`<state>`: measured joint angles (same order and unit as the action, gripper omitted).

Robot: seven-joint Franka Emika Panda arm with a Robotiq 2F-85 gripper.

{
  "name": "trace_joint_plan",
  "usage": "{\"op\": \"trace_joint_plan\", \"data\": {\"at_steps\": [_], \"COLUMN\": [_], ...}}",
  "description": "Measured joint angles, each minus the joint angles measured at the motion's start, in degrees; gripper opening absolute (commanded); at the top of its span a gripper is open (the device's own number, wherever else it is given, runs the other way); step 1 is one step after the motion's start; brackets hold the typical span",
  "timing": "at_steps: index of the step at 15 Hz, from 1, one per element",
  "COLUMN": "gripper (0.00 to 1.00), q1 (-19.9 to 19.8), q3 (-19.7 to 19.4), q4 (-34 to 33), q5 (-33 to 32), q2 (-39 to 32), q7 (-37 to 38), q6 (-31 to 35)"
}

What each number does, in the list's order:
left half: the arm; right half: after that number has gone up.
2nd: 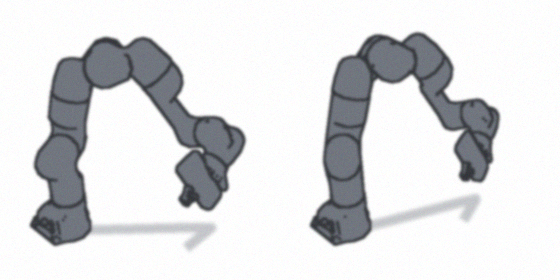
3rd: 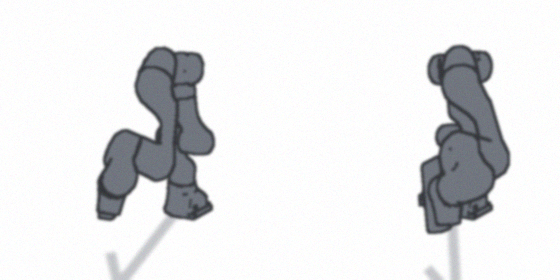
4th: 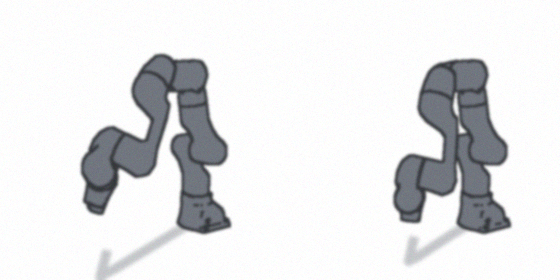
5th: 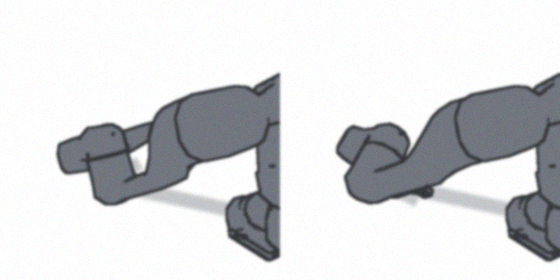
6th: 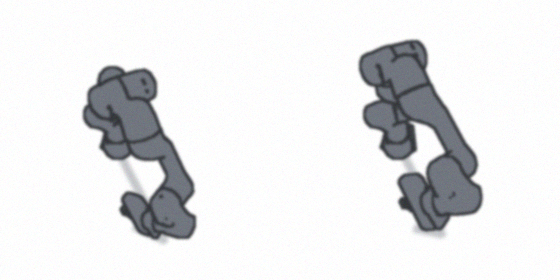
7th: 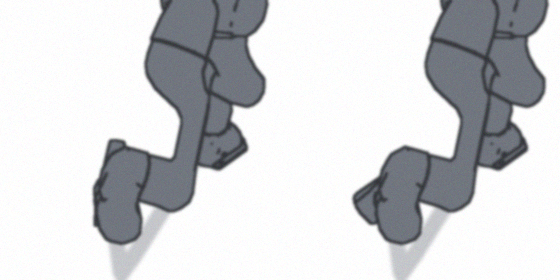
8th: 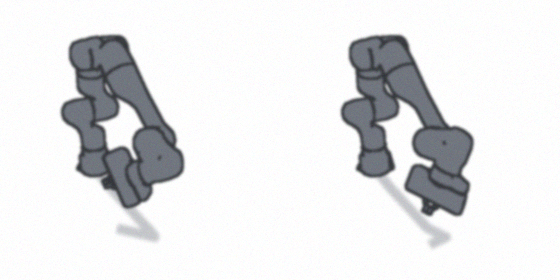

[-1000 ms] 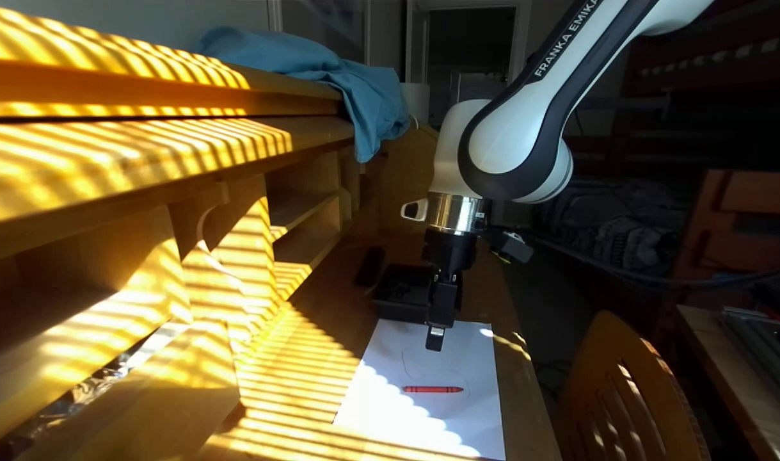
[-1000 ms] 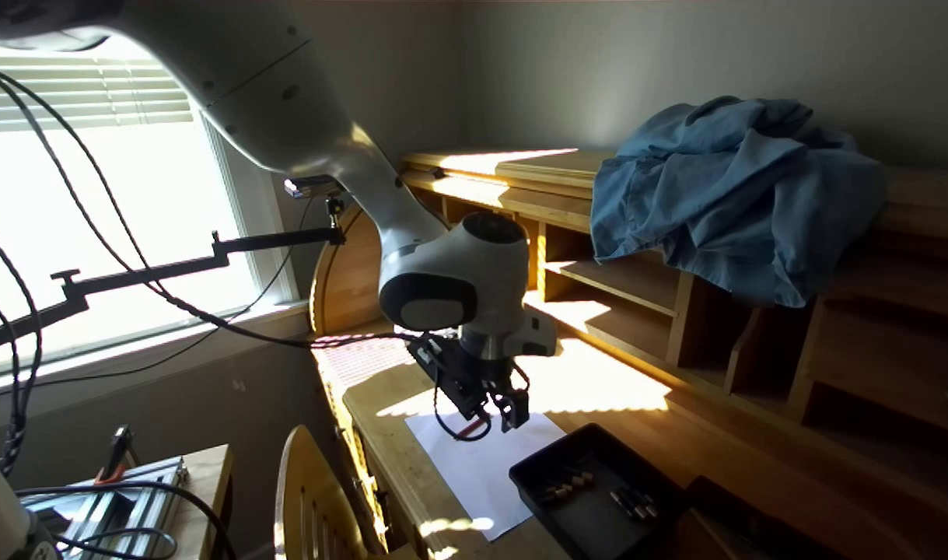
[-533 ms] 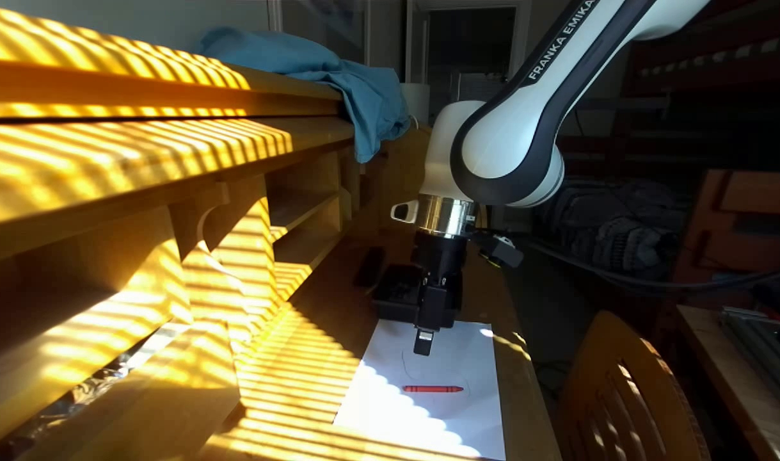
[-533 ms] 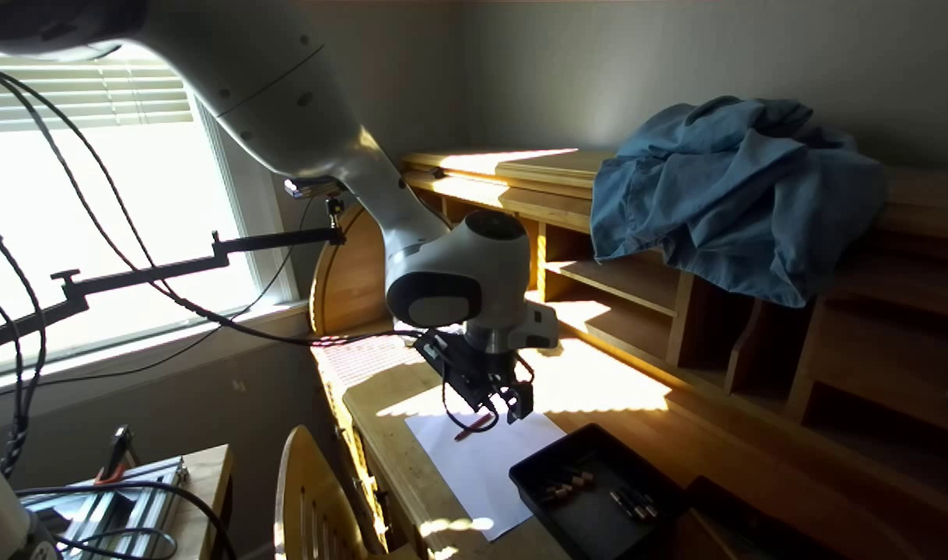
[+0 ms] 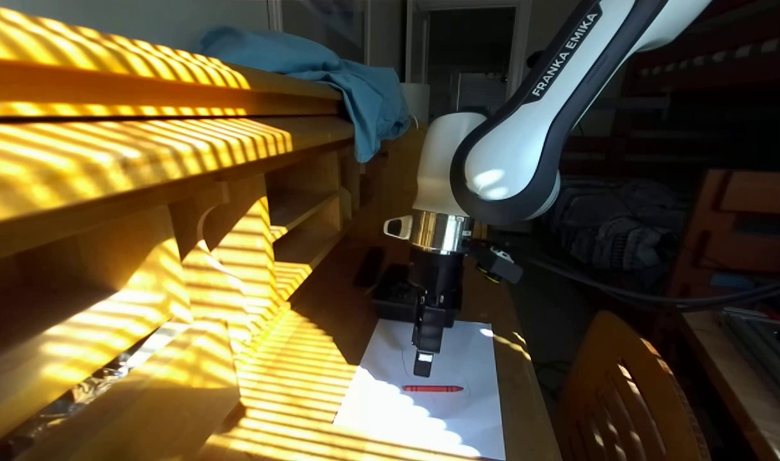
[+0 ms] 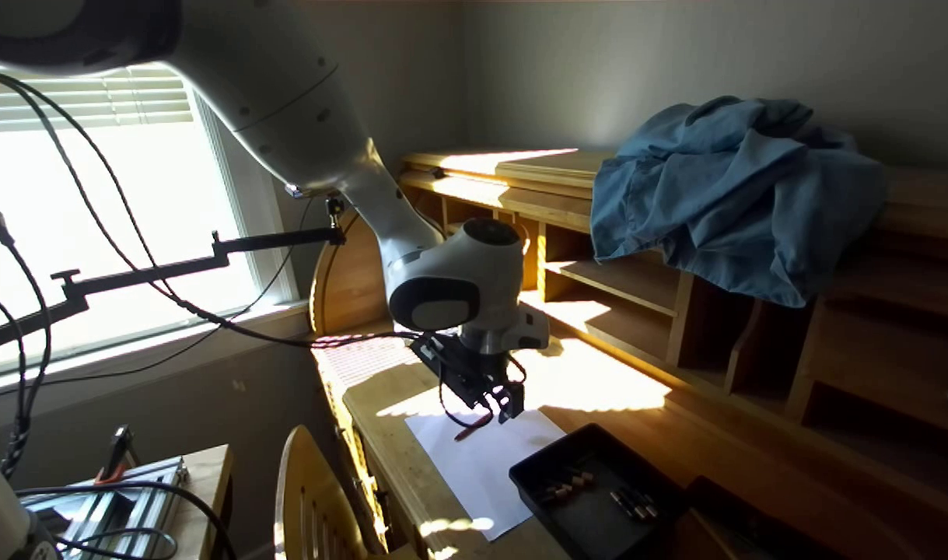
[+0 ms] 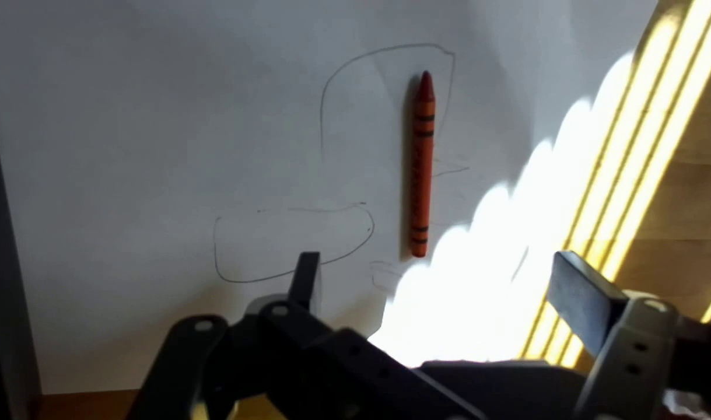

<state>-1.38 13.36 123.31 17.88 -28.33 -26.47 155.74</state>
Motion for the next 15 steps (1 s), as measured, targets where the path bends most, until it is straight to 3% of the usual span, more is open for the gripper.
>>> {"op": "trace_joint_plan", "data": {"at_steps": [1, 11, 12, 15], "gripper": [0.72, 0.02, 0.33, 0.45], "q1": [0.21, 1.06, 1.06, 1.07], "q3": [0.07, 0.12, 0.12, 0.12], "q4": [-0.06, -1.44, -1.54, -2.09], "q5": [-0.42, -3.15, -3.25, -3.45], "q2": [-0.14, -1.83, -1.98, -2.63], "q7": [0.36, 2.11, 2.12, 2.16], "q6": [0.0, 0.0, 0.0, 0.0]}}
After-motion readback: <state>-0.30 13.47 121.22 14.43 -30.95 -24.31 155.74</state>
